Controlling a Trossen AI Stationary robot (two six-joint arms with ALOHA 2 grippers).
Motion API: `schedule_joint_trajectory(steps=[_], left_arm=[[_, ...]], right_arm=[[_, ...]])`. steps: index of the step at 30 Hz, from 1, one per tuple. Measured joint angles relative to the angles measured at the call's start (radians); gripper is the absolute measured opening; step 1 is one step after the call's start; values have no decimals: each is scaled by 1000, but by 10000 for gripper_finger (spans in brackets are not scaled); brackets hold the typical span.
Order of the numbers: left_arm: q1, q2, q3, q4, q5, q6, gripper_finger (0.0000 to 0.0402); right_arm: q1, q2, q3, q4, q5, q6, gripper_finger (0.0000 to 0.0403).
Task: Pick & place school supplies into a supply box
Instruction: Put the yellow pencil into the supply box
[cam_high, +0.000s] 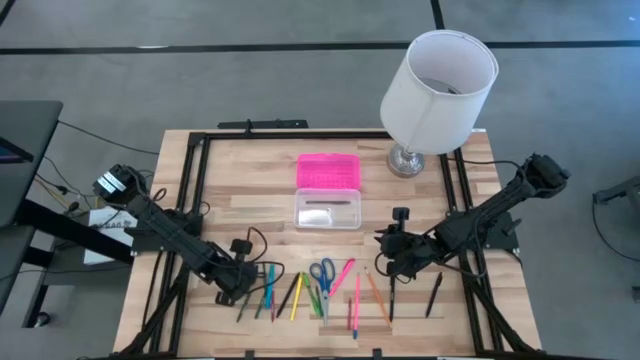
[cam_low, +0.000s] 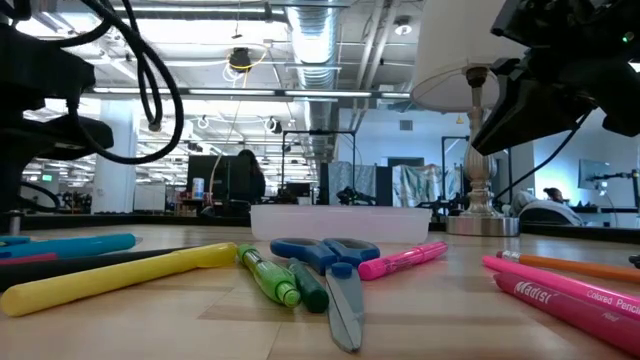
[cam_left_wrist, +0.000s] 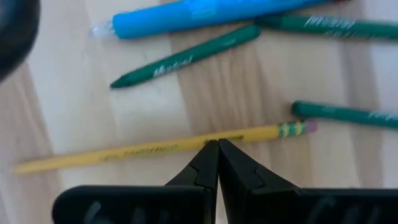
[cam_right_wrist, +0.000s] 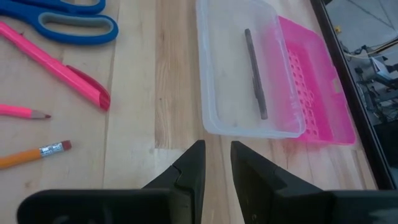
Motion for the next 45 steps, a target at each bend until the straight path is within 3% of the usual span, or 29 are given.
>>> schedule_joint_trajectory(steps=[11,21,26,31,35,45], left_arm=[[50,80,0,79,81,0,6],[51,79,49,48,4,92,6],[51,82,79,-108,-38,136,6],[45,80,106,-159,-105,224,6],[45,83,106,-184,-93,297,6],[44,184,111,-228,-94,301,6]], right_arm=[[0,0,0,0,0,1,70],[0,0,0,0,0,1,70],[0,0,0,1,0,1,70],[0,0,0,0,0,1,70],[0,0,0,1,0,1,70],[0,0,0,1,0,1,70]])
